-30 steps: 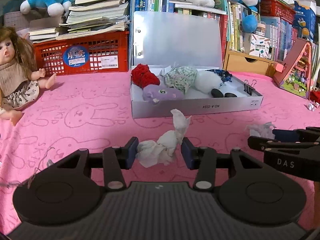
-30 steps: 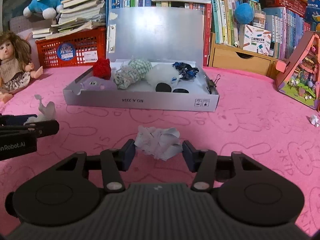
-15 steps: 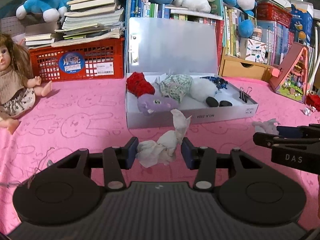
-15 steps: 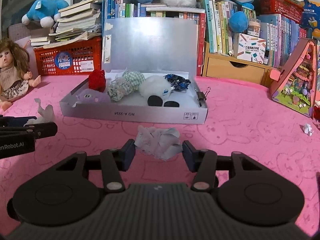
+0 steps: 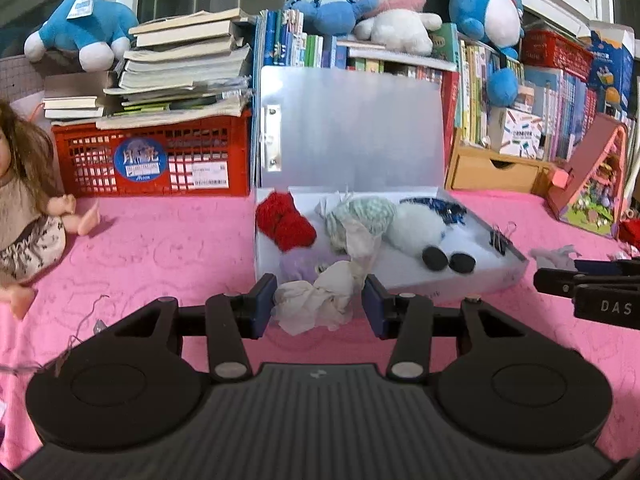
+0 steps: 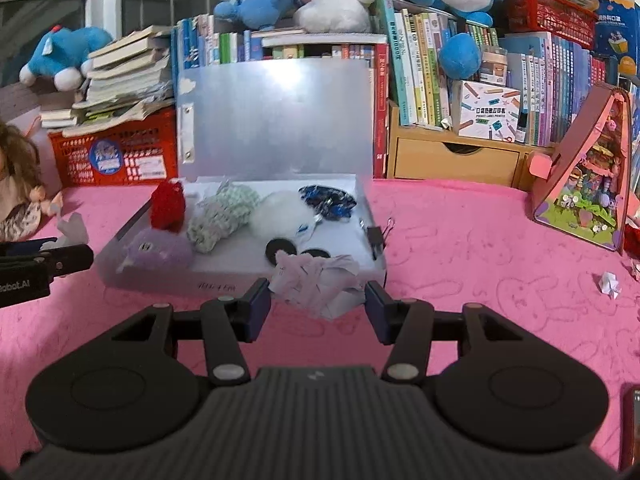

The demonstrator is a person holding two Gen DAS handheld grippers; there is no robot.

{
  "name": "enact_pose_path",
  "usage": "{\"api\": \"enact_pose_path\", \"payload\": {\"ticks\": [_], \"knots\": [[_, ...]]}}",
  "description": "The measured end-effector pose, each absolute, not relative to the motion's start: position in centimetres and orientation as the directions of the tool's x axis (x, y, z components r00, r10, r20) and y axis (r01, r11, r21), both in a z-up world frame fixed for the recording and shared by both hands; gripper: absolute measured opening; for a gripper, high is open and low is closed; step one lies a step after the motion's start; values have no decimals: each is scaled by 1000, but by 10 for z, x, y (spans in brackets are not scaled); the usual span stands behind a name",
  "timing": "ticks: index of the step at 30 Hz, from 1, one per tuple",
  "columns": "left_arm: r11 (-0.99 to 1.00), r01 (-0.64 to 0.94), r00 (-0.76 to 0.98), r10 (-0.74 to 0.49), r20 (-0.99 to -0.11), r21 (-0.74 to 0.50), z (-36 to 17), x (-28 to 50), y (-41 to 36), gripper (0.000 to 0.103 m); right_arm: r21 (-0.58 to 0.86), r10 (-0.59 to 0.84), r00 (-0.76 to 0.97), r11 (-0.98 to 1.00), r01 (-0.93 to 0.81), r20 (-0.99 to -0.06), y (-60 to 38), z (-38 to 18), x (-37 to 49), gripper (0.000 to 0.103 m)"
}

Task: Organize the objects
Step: 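Carry the white tissues into the white box with both grippers, then open both grippers inside the box to release the tissues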

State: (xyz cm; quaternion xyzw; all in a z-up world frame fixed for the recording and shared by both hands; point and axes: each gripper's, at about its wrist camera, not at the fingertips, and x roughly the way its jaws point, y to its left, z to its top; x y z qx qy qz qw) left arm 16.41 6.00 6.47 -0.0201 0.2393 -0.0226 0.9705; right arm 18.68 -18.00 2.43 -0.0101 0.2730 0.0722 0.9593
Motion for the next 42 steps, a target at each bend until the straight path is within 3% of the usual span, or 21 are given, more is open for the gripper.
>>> {"api": "enact_pose_path", "payload": {"ticks": [17, 42], "knots": [[995, 23, 860, -71, -505, -100, 64, 238, 70, 53, 33, 176, 823, 981, -189, -540, -184, 33, 241, 55], [998, -6, 825, -28, -565, -59, 29, 295, 58, 53, 36, 175, 778, 981, -192, -603, -180, 3, 307, 57]]}}
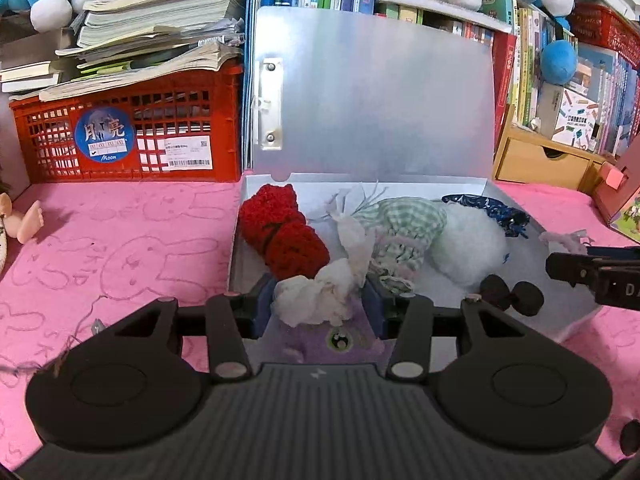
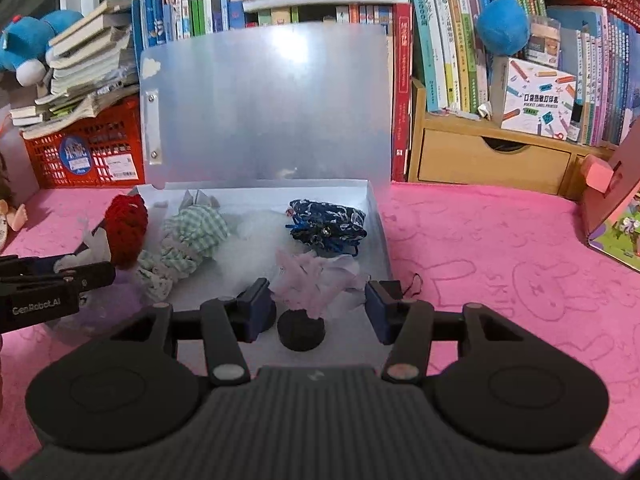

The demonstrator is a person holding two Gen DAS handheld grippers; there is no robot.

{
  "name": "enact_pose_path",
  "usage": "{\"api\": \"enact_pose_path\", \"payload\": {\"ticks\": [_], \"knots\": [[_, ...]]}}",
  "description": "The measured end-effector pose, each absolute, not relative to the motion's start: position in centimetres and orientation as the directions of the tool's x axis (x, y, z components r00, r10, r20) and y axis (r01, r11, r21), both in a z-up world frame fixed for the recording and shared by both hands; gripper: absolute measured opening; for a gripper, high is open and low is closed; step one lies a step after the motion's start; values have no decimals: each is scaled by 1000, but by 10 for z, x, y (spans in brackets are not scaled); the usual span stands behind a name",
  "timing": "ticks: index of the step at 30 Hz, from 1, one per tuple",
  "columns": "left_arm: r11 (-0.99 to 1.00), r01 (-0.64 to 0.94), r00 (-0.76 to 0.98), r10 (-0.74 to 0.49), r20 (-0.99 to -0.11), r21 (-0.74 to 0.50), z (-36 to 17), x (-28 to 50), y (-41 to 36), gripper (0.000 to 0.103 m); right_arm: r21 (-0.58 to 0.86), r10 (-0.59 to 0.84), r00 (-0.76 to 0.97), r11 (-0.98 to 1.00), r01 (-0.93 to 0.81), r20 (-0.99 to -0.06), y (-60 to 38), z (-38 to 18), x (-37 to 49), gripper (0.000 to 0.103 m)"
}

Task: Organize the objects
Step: 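Open both grippers inside the box to release the tissues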

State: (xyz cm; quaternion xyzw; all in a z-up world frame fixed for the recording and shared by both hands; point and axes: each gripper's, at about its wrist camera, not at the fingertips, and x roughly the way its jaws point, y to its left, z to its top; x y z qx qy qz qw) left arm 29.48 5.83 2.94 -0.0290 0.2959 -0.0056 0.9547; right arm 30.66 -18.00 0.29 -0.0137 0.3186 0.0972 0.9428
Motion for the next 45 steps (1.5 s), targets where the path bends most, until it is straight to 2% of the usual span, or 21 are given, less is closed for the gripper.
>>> {"api": "enact_pose_path", "payload": {"ticks": [8, 27, 35, 37, 39, 45], "knots": [[999, -17, 814, -16, -580, -52, 24, 308, 59, 53, -10, 171, 783, 975, -221, -598, -168, 1, 316, 56], [998, -34, 783, -10, -622, -58, 16, 329, 61, 53, 48, 225, 729, 965, -256, -647, -142, -19, 340, 56], [997, -32, 772, -16, -635, -64, 20, 327, 61, 54, 65, 222, 734, 969, -236, -642, -147, -16, 336, 72], [998, -29, 773, -19, -634, -64, 22, 324, 60, 58, 74, 228, 734, 969, -236, -639, -149, -14, 333, 73], [998, -30, 775, -16, -631, -63, 25, 320, 60, 72, 73, 228, 736, 969, -237, -637, -149, -11, 330, 75], [998, -28, 788, -14, -616, -59, 35, 307, 58, 81, 49, 220, 753, 969, -242, -620, -151, -1, 315, 83]]}}
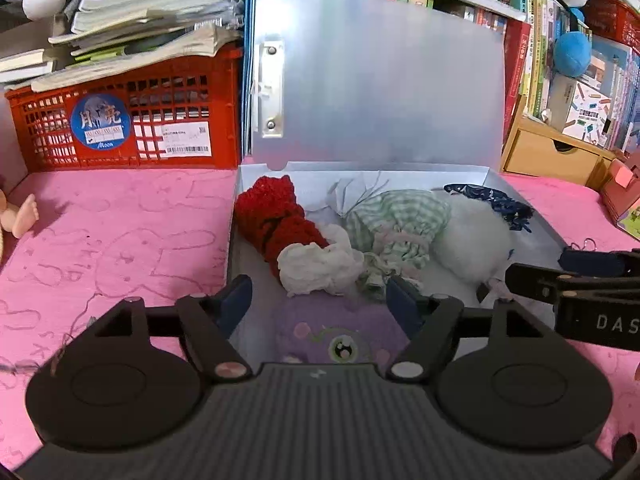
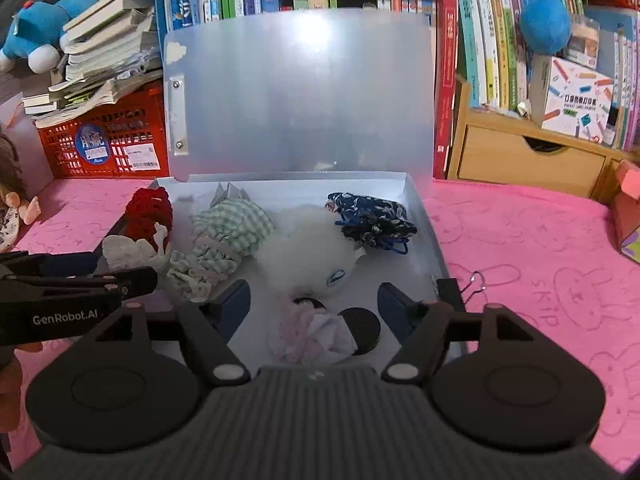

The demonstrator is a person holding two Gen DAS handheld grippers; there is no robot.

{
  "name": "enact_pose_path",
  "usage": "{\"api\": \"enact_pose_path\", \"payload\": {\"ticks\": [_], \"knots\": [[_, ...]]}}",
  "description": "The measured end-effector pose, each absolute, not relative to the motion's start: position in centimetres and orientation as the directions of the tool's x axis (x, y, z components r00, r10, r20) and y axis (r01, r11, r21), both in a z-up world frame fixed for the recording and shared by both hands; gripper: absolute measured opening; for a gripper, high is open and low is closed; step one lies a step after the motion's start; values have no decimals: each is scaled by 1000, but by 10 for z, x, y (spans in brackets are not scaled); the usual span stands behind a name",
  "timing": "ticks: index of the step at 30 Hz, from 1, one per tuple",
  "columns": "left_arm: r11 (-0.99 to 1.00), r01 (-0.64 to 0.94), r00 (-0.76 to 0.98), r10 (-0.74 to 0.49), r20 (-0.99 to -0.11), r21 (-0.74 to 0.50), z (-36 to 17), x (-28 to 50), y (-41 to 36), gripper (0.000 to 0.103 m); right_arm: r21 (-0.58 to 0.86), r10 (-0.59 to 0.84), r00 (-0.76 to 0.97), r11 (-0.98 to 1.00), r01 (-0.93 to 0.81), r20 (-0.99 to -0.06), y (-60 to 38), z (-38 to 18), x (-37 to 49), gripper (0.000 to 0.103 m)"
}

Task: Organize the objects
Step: 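Open both grippers inside the box to release the tissues, then grasp a small black round disc from the cloth with each gripper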

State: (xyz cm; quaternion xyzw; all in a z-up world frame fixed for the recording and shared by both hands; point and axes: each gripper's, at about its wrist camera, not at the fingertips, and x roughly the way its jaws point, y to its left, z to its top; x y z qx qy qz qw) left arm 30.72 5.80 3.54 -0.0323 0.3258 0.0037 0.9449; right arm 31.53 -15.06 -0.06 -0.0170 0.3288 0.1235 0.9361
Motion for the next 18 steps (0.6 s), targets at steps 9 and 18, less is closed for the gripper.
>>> {"api": "enact_pose_path", "payload": {"ticks": [9, 18], "knots": [[999, -3, 799, -28, -601, -51, 51, 281, 51, 86, 28, 219, 781, 968, -250, -585, -158, 16, 288, 89], [998, 35, 815, -61, -577, -56, 65, 249, 43, 88, 26, 230, 796, 965, -261, -561, -168, 26, 258, 92]]}}
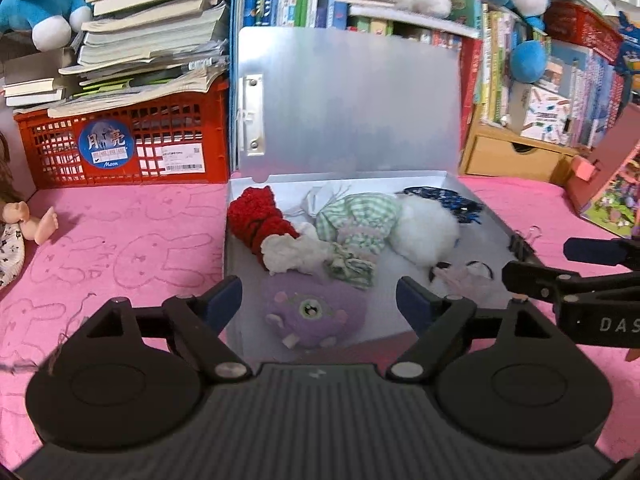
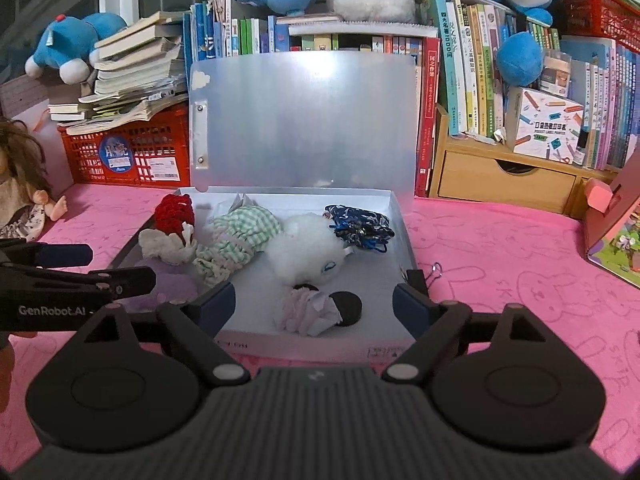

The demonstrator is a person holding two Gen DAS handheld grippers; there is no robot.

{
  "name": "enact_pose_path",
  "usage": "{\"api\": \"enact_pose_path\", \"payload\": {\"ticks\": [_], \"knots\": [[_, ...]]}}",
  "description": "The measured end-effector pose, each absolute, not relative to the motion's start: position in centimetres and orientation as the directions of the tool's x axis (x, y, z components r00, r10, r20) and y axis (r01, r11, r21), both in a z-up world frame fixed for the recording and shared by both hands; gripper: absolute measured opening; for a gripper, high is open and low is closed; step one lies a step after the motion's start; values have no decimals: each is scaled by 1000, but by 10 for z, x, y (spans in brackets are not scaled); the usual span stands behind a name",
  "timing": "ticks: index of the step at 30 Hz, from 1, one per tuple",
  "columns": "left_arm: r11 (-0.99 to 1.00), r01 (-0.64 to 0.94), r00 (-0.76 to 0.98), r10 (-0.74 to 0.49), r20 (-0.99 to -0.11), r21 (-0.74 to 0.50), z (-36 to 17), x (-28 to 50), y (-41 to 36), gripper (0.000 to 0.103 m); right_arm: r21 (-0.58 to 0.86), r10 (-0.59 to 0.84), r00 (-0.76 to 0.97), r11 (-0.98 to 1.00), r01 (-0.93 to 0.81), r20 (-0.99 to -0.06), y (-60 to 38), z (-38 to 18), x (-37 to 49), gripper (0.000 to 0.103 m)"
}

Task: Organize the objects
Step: 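Grasp a small black round disc from the cloth with each gripper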

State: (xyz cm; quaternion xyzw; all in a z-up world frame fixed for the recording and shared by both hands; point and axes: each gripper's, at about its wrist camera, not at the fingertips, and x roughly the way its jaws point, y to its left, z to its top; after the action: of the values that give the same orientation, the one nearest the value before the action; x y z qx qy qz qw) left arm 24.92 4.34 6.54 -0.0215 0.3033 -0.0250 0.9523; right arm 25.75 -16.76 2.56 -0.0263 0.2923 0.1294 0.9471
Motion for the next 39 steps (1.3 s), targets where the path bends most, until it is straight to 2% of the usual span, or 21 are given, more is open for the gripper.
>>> {"api": "enact_pose_path", "payload": {"ticks": [11, 18, 29, 39], "knots": [[994, 94, 828, -109, -550, -56, 70, 197, 36, 88, 46, 241, 798, 965, -260, -553, -188, 18, 219, 95], [994, 104, 826, -112, -552, -46, 58, 170, 34, 88, 56, 235, 796, 968, -246, -558, -195, 7, 198, 96], [992, 118, 827, -127, -548, -53, 40, 127, 33, 89, -23, 195, 807, 968, -249, -557, -194, -11, 168, 100], [992, 113, 839, -122, -530, -51, 26, 81, 35, 89, 12, 181, 795, 977, -213, -579, -206, -27, 151, 100]]}}
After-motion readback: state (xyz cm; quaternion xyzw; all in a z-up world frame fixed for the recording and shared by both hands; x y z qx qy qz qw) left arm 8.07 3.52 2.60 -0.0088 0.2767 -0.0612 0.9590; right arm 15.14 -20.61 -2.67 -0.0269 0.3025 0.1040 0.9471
